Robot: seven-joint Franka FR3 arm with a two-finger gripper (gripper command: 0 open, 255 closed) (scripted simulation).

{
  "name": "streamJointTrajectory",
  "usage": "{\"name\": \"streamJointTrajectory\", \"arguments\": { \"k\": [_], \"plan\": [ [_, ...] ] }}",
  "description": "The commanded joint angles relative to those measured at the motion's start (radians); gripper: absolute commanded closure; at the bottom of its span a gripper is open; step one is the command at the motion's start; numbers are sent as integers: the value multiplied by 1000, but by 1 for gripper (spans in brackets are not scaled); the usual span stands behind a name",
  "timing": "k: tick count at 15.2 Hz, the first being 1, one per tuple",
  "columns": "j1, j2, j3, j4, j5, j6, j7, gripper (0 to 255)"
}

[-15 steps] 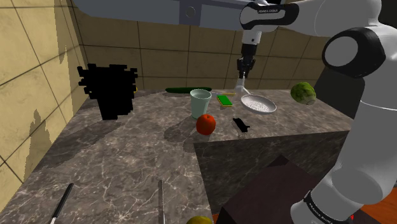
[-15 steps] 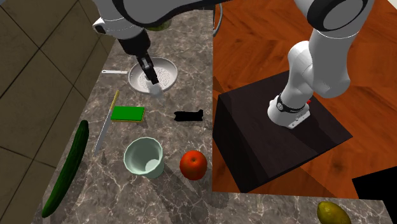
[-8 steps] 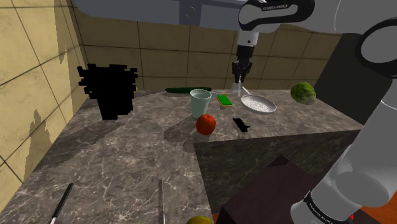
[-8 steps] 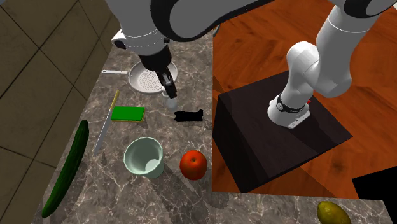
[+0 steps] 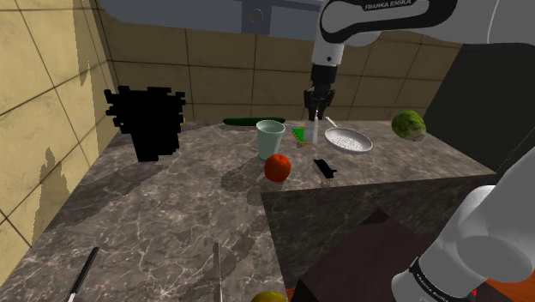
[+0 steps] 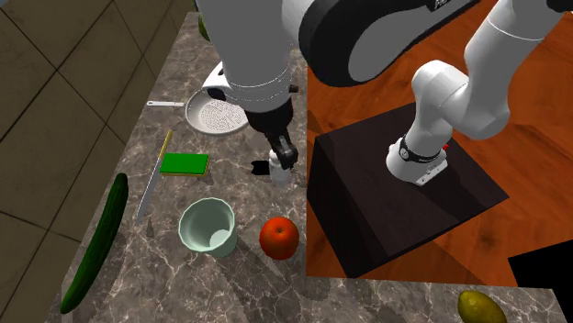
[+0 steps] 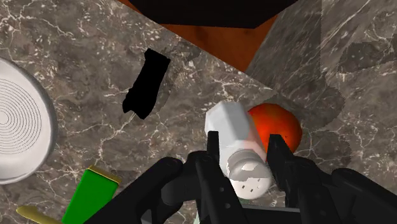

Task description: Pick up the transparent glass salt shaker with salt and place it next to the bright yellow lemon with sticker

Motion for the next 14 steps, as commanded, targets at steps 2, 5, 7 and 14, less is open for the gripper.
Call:
{"name": "streamJointTrajectory", "arguments": {
  "k": [2,5,7,14],
  "plan": [
    [32,-48,39,-57,9,14,70,255],
    [62,-88,80,-101,22,24,139,255],
    [83,-109,108,-124,32,31,184,255],
    [154,-153,211,-171,75,52,346,255]
  ]
}}
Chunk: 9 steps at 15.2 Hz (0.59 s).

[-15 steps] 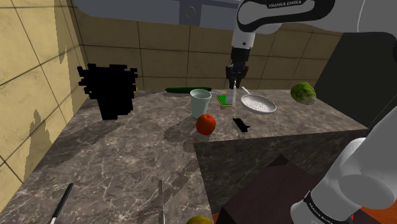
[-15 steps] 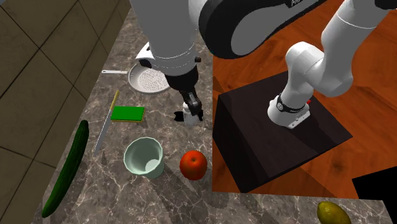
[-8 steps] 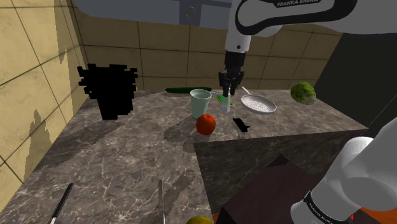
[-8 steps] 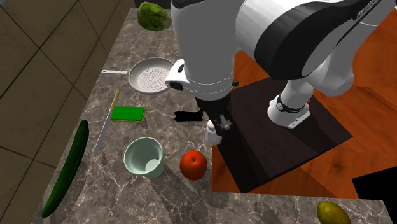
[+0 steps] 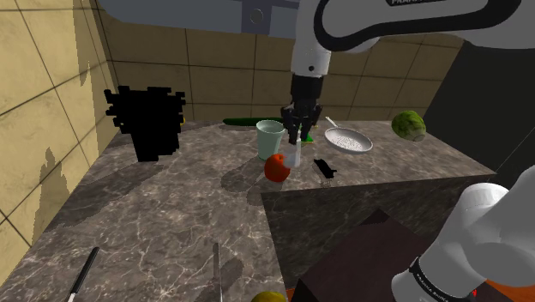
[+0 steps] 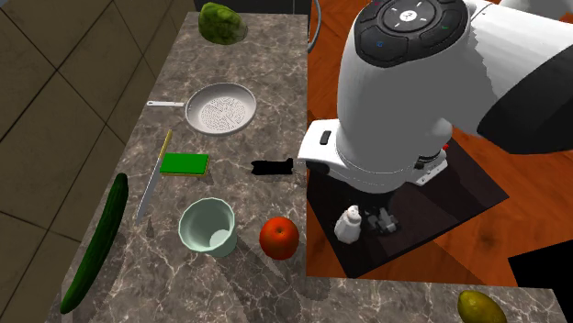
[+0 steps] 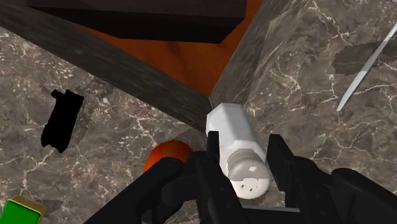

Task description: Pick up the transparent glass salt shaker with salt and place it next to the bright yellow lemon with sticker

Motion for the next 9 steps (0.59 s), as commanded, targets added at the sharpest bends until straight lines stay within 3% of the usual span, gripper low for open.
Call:
{"name": "streamJointTrajectory", "arguments": {
  "k": [1,9],
  "plan": [
    [22,0,33,0,14,7,52,255],
    [103,21,157,21,55,34,244,255]
  ]
}}
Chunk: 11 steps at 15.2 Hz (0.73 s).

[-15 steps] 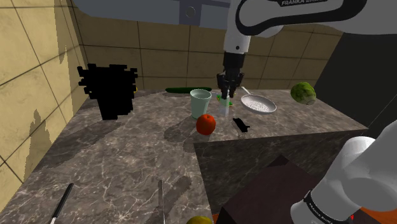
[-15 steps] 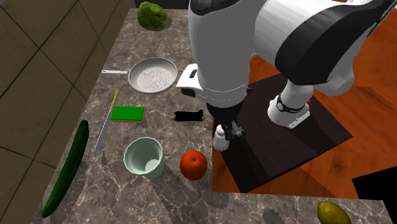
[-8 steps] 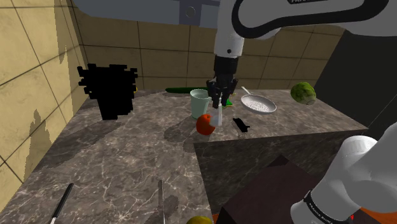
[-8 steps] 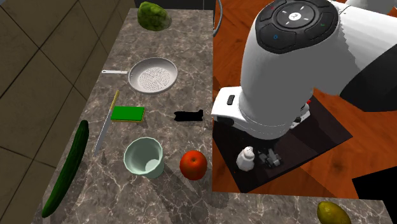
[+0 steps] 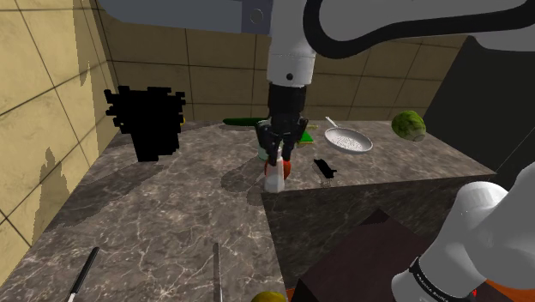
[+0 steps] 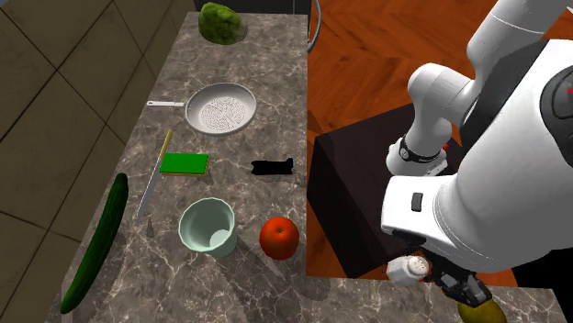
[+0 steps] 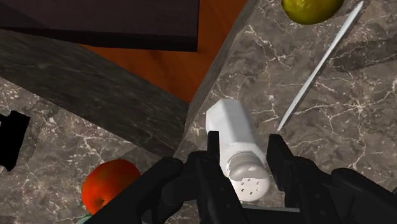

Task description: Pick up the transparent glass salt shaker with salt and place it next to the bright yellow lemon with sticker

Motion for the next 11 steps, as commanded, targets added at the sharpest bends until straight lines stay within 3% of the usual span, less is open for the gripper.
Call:
{"name": "streamJointTrajectory", "arguments": {
  "k": [1,11],
  "plan": [
    [21,8,32,4,9,12,51,255],
    [122,147,191,148,-1,44,316,255]
  ]
}}
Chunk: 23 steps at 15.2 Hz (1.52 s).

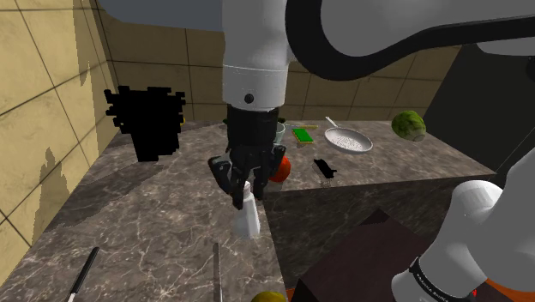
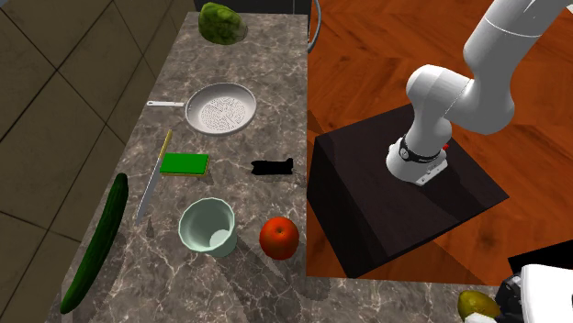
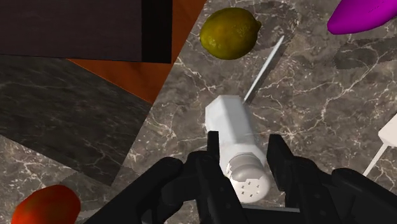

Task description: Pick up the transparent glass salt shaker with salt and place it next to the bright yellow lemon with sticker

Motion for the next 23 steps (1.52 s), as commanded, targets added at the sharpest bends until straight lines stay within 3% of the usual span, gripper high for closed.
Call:
{"name": "streamJointTrajectory", "arguments": {
  "k": [1,23],
  "plan": [
    [14,31,21,16,-8,20,37,255],
    [23,95,35,-216,-16,311,16,255]
  ]
}}
